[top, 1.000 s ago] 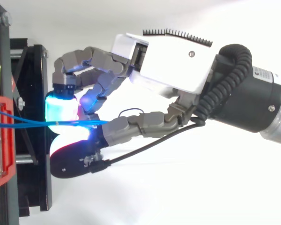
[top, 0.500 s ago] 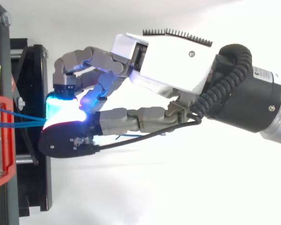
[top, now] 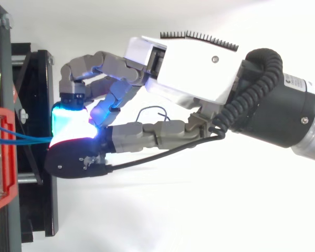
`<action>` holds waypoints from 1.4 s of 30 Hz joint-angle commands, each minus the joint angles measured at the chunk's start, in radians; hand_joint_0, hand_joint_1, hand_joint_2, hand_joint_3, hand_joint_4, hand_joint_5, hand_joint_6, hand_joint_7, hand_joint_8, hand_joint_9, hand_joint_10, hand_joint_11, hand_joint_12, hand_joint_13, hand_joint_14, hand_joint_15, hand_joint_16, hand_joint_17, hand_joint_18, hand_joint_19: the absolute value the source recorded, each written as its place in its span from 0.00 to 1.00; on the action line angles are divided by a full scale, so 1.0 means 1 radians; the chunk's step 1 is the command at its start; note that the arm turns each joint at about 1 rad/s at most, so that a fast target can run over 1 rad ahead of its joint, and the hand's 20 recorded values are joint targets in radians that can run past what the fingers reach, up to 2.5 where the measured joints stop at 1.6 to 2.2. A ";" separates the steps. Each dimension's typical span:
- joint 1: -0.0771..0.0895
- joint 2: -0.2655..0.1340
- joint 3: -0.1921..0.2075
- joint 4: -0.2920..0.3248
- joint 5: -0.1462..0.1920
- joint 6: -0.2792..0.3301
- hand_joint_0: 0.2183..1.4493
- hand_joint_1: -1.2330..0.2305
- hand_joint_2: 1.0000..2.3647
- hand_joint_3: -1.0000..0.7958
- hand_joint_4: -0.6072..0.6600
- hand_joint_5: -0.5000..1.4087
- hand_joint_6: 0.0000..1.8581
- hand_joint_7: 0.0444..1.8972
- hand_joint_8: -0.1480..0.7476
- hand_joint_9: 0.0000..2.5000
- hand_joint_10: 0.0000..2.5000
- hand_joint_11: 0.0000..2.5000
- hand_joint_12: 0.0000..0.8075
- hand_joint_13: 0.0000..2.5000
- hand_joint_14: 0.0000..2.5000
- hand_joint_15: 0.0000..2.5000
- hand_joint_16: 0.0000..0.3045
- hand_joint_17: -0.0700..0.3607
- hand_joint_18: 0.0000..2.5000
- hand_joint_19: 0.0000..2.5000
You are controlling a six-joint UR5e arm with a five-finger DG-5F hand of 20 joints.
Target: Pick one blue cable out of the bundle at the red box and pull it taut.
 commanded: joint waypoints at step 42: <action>0.001 0.000 0.003 0.000 0.002 0.000 0.27 0.35 0.02 0.54 0.69 0.18 0.46 0.72 0.54 0.43 0.01 0.53 0.54 0.26 0.00 0.10 0.22 0.51 0.21 0.09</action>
